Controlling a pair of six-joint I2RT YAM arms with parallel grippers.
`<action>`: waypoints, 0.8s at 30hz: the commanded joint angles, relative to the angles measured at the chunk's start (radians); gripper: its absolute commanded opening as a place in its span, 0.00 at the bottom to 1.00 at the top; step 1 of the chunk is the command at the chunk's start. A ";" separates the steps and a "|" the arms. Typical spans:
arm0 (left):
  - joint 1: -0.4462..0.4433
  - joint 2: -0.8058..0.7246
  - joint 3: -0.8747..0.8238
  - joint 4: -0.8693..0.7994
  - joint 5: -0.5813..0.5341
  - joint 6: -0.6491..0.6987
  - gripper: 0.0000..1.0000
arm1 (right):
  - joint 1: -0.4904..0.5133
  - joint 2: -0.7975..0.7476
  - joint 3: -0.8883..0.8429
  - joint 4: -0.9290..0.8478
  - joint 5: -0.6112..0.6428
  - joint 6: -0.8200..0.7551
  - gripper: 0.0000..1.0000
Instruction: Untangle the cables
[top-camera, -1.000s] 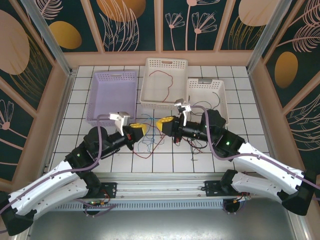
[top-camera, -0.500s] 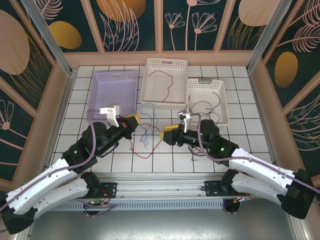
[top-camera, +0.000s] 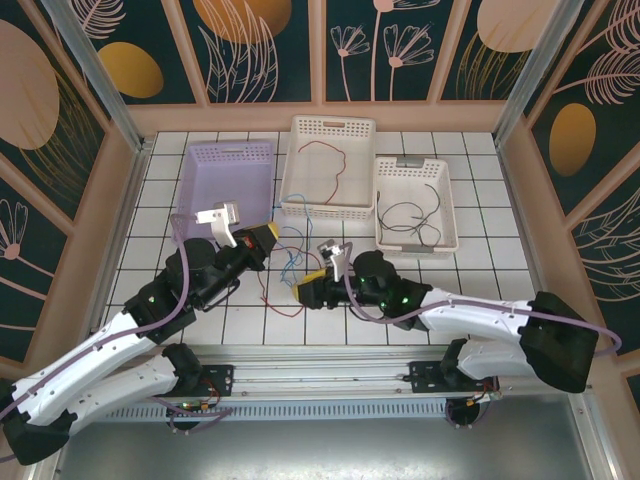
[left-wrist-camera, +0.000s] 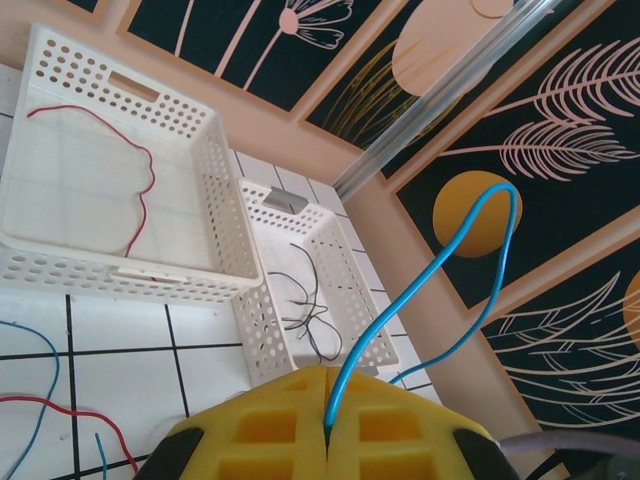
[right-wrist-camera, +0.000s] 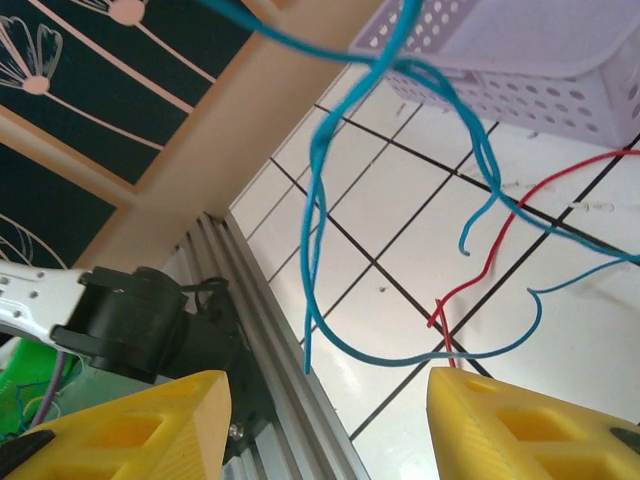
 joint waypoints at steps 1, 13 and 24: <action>0.003 0.001 0.035 -0.006 -0.021 -0.018 0.00 | 0.017 0.027 0.012 0.102 0.030 -0.019 0.54; 0.003 0.001 0.032 -0.005 -0.015 -0.024 0.00 | 0.048 0.109 0.059 0.112 0.205 -0.021 0.24; 0.004 -0.053 0.138 -0.210 -0.166 0.078 0.00 | 0.045 -0.021 -0.076 0.073 0.314 0.004 0.00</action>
